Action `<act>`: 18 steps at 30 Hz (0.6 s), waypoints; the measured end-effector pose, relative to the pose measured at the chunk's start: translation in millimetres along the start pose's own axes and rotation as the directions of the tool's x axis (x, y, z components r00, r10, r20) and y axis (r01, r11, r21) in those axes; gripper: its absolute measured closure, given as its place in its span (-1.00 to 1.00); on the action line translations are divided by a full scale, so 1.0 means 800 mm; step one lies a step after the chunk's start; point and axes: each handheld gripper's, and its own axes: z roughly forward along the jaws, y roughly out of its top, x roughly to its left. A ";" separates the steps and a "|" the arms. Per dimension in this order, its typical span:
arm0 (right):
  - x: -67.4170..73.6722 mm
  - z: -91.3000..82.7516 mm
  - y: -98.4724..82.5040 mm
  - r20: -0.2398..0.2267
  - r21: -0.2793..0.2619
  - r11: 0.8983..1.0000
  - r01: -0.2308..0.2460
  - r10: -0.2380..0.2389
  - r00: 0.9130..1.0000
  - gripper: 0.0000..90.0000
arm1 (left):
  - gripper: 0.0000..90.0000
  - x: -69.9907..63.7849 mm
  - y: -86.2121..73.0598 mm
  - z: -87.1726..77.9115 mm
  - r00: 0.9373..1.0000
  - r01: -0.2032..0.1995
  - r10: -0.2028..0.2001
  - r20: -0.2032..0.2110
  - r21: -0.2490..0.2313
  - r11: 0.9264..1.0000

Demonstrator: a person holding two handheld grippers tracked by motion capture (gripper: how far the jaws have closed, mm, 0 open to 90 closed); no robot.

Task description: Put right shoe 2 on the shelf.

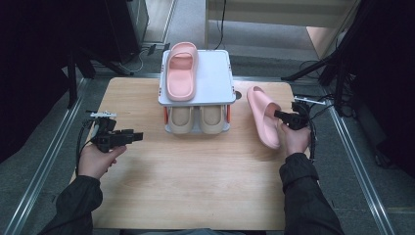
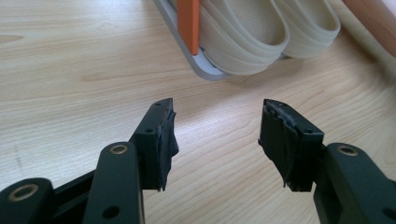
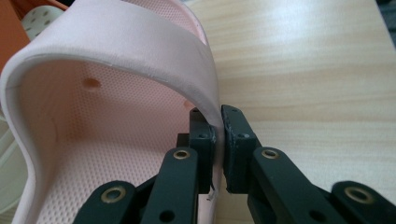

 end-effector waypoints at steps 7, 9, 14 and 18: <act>0.020 -0.007 0.021 0.025 0.019 0.999 0.041 -0.041 0.999 0.89 | 0.01 -0.003 0.000 0.002 1.000 -0.014 0.014 0.000 0.011 1.000; 0.025 -0.010 0.029 0.030 0.028 0.999 0.041 -0.042 0.999 0.89 | 0.01 -0.003 0.000 0.003 1.000 -0.014 0.014 0.000 0.010 1.000; 0.039 -0.021 0.051 0.034 0.023 0.998 0.050 -0.051 0.998 0.88 | 0.01 -0.007 0.000 0.005 1.000 -0.019 0.019 0.006 0.015 1.000; 0.051 -0.034 0.073 0.032 0.016 0.997 0.078 -0.078 0.996 0.87 | 0.01 -0.009 0.001 0.006 1.000 -0.027 0.027 0.012 0.016 0.999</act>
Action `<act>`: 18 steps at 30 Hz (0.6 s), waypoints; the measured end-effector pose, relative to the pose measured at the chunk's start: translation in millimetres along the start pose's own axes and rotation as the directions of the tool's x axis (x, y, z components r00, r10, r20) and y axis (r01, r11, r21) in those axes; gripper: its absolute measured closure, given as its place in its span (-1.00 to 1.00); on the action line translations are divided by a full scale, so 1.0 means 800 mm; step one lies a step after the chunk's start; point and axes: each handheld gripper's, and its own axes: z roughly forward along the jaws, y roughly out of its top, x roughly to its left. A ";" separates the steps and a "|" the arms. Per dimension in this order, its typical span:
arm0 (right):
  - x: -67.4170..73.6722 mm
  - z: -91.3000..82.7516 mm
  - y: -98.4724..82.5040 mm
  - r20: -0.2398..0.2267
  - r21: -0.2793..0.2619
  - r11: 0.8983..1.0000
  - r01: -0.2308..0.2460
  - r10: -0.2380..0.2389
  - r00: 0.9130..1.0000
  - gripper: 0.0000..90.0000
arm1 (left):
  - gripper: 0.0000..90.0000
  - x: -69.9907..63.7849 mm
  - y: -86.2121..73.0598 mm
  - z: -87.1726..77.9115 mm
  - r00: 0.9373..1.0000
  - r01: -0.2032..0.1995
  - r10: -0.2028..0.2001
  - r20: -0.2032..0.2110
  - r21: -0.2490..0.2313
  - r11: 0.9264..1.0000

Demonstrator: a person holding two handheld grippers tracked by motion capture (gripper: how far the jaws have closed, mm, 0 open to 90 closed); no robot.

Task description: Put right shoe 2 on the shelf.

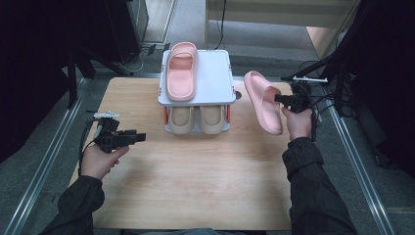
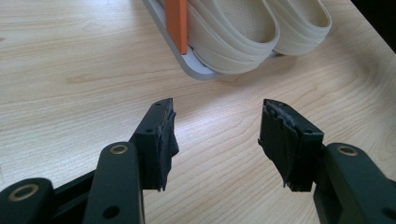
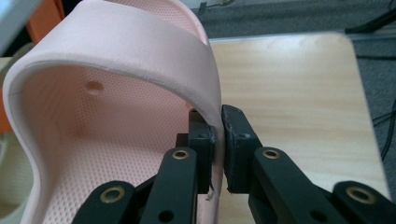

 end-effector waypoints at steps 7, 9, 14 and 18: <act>0.030 -0.024 0.050 -0.006 -0.033 0.999 0.035 -0.035 0.999 0.86 | 0.01 -0.001 0.001 0.001 1.000 0.002 -0.002 0.007 -0.001 1.000; 0.041 -0.027 0.063 -0.005 -0.038 0.998 0.048 -0.048 0.999 0.86 | 0.01 -0.002 0.001 0.001 1.000 0.003 -0.003 0.012 -0.002 1.000; 0.071 -0.028 0.091 -0.010 -0.040 0.997 0.069 -0.070 0.998 0.85 | 0.01 -0.003 0.001 0.001 1.000 -0.005 0.005 0.015 -0.005 1.000; 0.096 -0.025 0.111 -0.013 -0.045 0.995 0.084 -0.085 0.996 0.84 | 0.01 -0.004 0.001 0.002 1.000 -0.010 0.010 0.016 -0.006 1.000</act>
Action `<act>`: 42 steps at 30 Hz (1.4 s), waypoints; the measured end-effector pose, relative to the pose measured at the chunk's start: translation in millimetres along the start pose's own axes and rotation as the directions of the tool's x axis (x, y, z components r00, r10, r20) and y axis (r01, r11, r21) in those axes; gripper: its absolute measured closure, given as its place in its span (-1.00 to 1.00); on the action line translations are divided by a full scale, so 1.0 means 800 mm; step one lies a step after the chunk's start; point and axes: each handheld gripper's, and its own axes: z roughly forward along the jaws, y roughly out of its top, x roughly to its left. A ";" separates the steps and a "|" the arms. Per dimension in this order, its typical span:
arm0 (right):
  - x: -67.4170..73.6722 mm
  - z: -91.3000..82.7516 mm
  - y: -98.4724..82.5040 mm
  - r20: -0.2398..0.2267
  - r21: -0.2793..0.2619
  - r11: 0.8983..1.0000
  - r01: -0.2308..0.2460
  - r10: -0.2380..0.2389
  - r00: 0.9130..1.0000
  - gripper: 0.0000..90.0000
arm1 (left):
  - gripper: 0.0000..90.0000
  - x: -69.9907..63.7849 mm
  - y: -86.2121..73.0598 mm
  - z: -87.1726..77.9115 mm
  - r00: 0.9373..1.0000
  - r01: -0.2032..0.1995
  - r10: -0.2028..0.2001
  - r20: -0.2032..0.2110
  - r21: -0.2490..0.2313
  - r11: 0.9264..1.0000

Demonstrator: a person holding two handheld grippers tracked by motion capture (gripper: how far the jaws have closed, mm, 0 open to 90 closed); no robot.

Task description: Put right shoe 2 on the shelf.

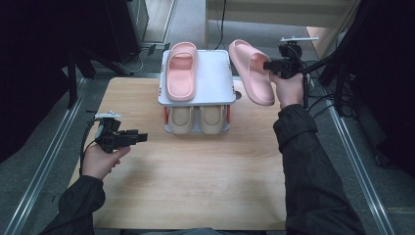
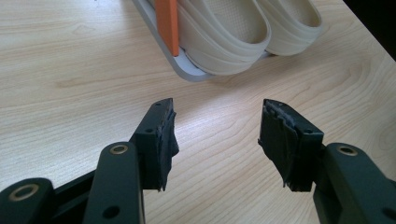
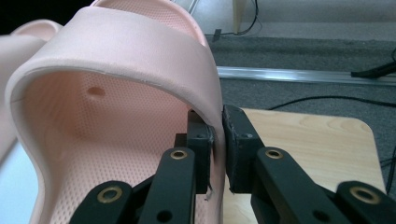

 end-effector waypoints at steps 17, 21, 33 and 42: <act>0.079 0.057 0.031 0.009 -0.003 0.999 -0.034 0.034 0.999 0.83 | 0.01 -0.001 0.002 0.006 1.000 -0.019 0.019 0.015 0.011 1.000; 0.089 0.068 0.027 0.015 0.010 0.998 -0.058 0.058 0.998 0.81 | 0.01 0.000 0.002 0.006 1.000 -0.019 0.019 0.016 0.011 1.000; 0.111 0.086 0.021 0.036 0.058 0.996 -0.071 0.069 0.997 0.66 | 0.01 -0.002 0.004 0.006 0.999 -0.027 0.027 0.022 0.015 1.000; 0.115 0.083 0.019 -0.013 0.075 0.996 -0.043 0.044 0.999 0.49 | 0.00 -0.002 0.004 0.006 0.999 -0.029 0.029 0.018 0.018 0.999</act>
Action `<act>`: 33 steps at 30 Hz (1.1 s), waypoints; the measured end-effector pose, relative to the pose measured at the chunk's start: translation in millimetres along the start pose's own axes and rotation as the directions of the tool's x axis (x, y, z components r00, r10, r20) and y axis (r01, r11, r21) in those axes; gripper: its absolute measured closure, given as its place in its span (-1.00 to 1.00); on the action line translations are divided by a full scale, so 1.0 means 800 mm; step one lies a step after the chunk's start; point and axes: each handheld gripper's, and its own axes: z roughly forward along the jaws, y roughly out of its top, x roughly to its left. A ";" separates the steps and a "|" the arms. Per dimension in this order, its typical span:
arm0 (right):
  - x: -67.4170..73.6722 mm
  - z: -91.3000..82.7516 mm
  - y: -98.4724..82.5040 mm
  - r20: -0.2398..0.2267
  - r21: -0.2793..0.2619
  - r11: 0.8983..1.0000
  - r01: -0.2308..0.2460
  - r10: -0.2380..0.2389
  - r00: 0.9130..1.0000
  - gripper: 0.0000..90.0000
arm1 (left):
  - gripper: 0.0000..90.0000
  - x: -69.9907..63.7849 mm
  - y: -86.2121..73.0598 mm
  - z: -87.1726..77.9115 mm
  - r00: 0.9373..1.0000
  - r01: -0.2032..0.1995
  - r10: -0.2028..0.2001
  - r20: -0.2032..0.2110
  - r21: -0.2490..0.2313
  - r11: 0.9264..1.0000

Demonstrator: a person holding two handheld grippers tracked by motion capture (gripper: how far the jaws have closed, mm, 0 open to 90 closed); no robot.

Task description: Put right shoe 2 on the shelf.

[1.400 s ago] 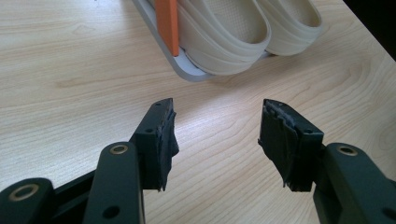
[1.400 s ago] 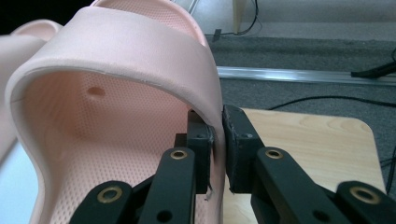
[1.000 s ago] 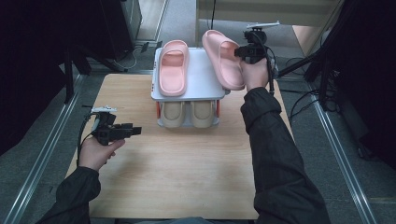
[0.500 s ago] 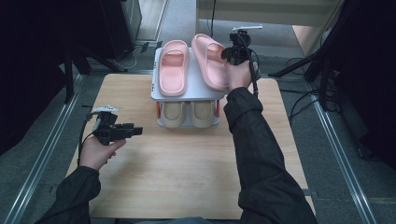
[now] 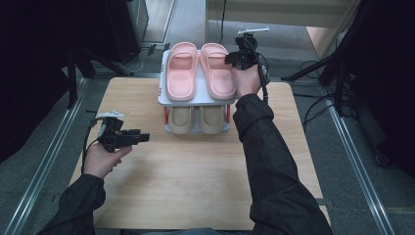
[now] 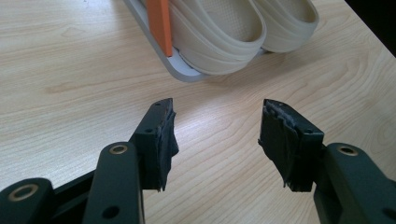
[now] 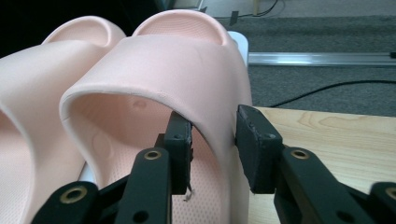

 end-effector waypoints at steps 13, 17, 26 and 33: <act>-0.016 -0.038 0.002 -0.173 -0.054 0.999 0.002 -0.011 0.985 0.72 | 0.00 -0.002 0.000 0.002 1.000 -0.007 0.007 -0.005 0.005 1.000; -0.024 -0.047 0.002 -0.162 -0.067 0.997 0.037 -0.048 0.986 0.98 | 0.00 -0.002 0.000 0.002 1.000 -0.005 0.005 -0.007 0.005 1.000; -0.047 -0.026 -0.017 -0.156 -0.042 0.998 0.049 -0.055 0.986 1.00 | 0.00 -0.002 0.000 0.003 1.000 -0.010 0.010 -0.006 0.009 1.000; -0.043 -0.013 -0.024 -0.167 -0.026 0.997 0.072 -0.075 0.983 1.00 | 0.00 -0.001 0.000 0.003 1.000 -0.004 0.004 -0.007 0.007 1.000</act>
